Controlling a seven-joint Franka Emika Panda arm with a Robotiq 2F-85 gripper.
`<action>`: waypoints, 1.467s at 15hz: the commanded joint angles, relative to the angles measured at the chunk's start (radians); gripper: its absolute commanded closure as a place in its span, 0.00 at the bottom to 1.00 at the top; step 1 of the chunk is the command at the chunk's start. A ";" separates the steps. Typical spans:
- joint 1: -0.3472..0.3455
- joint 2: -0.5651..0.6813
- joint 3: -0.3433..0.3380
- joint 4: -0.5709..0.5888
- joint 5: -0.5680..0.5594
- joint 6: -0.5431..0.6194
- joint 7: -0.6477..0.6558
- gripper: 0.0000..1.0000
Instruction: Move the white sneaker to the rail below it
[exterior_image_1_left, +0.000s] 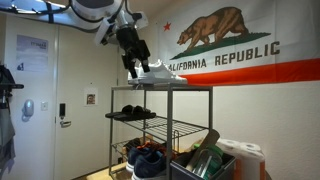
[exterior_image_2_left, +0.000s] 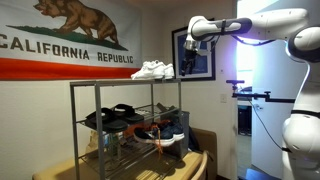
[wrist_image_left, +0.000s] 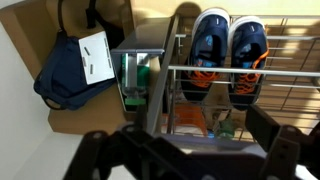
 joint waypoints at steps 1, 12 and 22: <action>0.012 0.158 0.010 0.250 -0.004 -0.045 -0.010 0.00; 0.021 0.410 0.014 0.783 -0.115 -0.098 0.020 0.00; 0.032 0.478 0.022 0.835 -0.092 -0.182 0.014 0.00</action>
